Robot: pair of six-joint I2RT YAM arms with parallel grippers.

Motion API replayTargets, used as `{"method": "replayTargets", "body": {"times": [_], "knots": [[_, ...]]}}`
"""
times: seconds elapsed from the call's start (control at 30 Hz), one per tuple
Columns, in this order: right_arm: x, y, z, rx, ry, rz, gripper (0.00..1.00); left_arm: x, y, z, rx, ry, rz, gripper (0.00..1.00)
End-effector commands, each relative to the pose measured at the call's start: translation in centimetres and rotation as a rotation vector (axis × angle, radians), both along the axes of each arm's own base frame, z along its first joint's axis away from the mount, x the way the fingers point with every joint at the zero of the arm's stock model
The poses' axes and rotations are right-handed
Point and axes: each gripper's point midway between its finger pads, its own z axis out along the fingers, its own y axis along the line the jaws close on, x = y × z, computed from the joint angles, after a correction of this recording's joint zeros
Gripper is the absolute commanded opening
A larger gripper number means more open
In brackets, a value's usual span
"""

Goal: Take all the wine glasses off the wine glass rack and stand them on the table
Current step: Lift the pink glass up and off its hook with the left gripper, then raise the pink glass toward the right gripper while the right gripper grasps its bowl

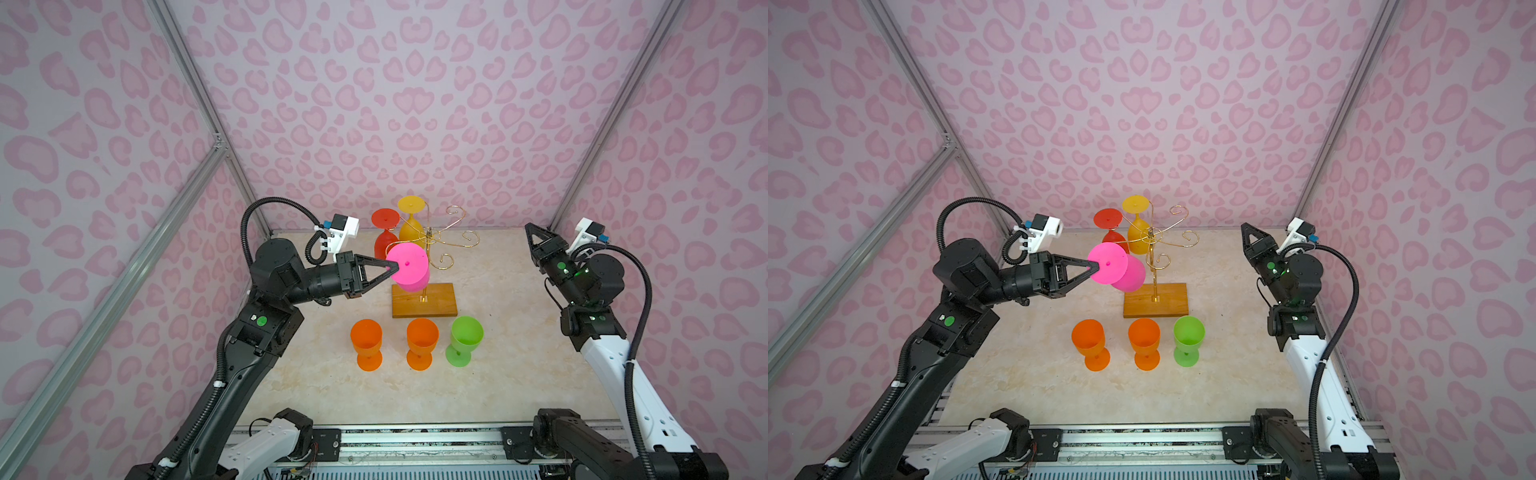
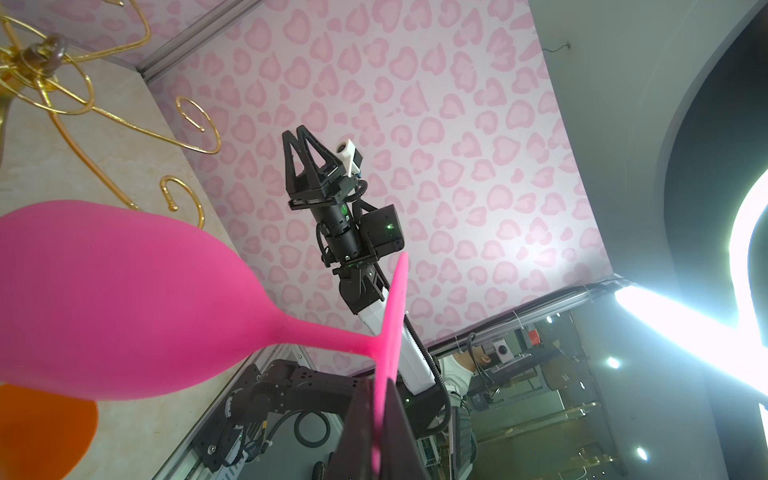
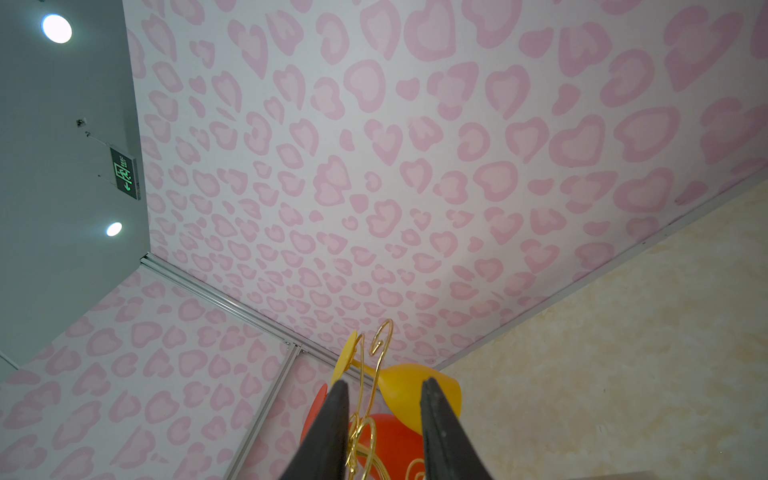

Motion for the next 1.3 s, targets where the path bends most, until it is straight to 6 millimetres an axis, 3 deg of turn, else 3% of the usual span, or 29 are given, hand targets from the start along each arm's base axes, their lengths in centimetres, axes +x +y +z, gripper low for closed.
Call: {"method": "replayTargets", "body": {"times": [0.0,0.2,0.47,0.87,1.27], "knots": [[-0.4,0.8,1.7,-0.014,-0.063,0.028,0.31,-0.8,0.3,2.6,-0.035,-0.095,-0.012,0.01],[-1.3,3.9,4.1,-0.019,-0.194,0.129,0.35,-1.2,0.9,6.7,-0.101,-0.25,0.03,0.02],[-2.8,8.5,7.8,0.023,-0.378,0.345,0.43,-0.1,1.2,9.6,-0.23,-0.383,0.072,0.02],[-4.4,15.0,8.7,0.027,-0.462,0.627,0.49,3.3,-0.3,10.2,-0.415,-0.337,-0.02,0.02],[-3.6,16.9,6.8,-0.054,-0.409,0.638,0.5,5.5,-1.1,8.5,-0.519,-0.222,-0.086,0.02]]}}
